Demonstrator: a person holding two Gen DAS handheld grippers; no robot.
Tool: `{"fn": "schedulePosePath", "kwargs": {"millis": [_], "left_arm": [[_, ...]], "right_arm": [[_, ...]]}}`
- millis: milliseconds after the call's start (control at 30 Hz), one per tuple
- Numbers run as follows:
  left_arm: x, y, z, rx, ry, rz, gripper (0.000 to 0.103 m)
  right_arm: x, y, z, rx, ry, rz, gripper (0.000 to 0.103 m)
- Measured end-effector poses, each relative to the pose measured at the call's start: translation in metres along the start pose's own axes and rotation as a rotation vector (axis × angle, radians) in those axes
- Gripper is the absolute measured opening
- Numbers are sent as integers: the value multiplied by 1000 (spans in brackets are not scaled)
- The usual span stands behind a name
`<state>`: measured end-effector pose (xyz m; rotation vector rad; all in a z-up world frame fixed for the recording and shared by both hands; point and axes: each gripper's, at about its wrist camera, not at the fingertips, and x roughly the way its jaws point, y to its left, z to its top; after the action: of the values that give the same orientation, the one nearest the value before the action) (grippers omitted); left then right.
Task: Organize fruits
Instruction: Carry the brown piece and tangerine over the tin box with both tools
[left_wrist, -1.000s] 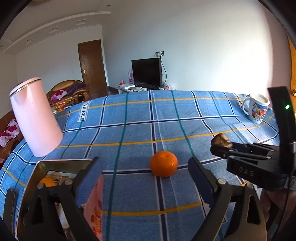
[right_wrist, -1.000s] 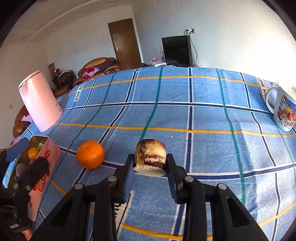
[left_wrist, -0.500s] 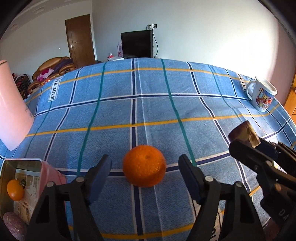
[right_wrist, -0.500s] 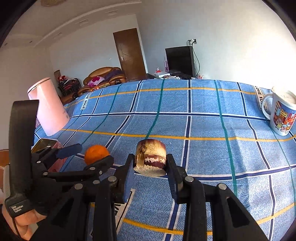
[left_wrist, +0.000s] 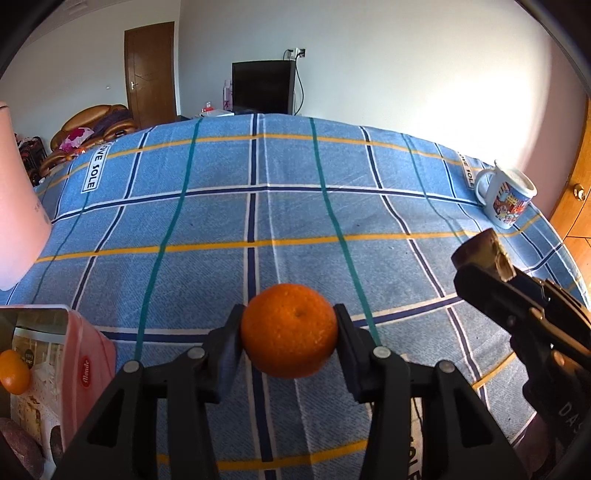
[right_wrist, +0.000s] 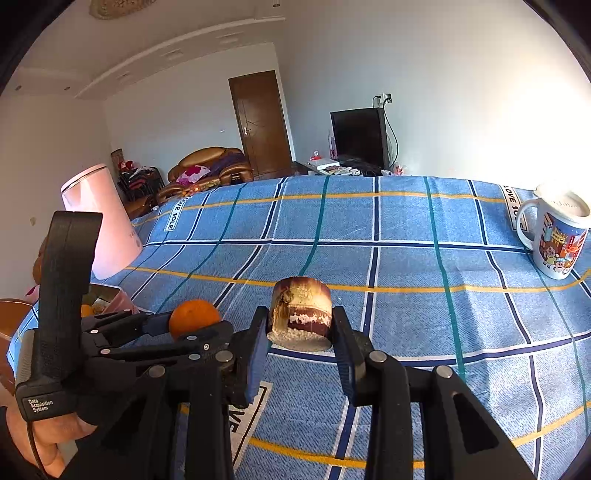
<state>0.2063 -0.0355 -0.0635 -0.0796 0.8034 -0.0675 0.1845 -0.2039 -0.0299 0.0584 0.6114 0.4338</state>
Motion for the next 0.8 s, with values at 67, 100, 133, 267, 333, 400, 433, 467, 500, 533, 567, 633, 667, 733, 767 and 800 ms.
{"fn": "schedulePosePath", "kwargs": {"millis": [67, 100, 133, 267, 333, 400, 433, 467, 500, 533, 567, 633, 667, 733, 767, 800], "left_arm": [[-7, 1, -1, -2, -31, 0, 48], [-11, 0, -2, 0, -48, 0, 48], [-14, -1, -2, 2, -62, 6, 48], [-25, -4, -6, 10, -114, 21, 48], [-31, -5, -8, 16, -144, 27, 48], [-38, -5, -10, 22, -173, 36, 48], [-41, -6, -12, 25, -186, 39, 48], [-44, -6, -13, 27, -199, 43, 48], [-47, -6, -14, 28, -213, 46, 48], [-50, -7, -15, 28, -226, 49, 48], [-52, -7, -15, 30, -236, 52, 48], [-55, -9, -17, 38, -253, 56, 48], [-57, -9, -17, 41, -261, 59, 48], [-60, -10, -19, 48, -277, 64, 48], [-62, -11, -21, 51, -286, 65, 48], [-63, -11, -21, 53, -296, 69, 48]], "right_arm": [[-3, 2, 0, -7, -16, -4, 35], [-5, 3, 0, -11, -25, -4, 35], [-6, 4, 0, -15, -34, -3, 35], [-13, 4, -1, -19, -69, 1, 35], [-16, 4, -1, -17, -86, 2, 35], [-20, 4, -2, -20, -106, 1, 35], [-22, 5, -2, -25, -117, 1, 35], [-23, 6, -2, -30, -127, 1, 35], [-25, 7, -2, -36, -137, 2, 35], [-28, 9, -3, -43, -148, 1, 35], [-29, 9, -3, -50, -157, 0, 35], [-32, 12, -4, -66, -176, -5, 35], [-33, 14, -5, -73, -182, -7, 35], [-35, 16, -6, -84, -194, -13, 35], [-36, 16, -7, -87, -198, -14, 35], [-37, 17, -7, -90, -203, -15, 35]]}}
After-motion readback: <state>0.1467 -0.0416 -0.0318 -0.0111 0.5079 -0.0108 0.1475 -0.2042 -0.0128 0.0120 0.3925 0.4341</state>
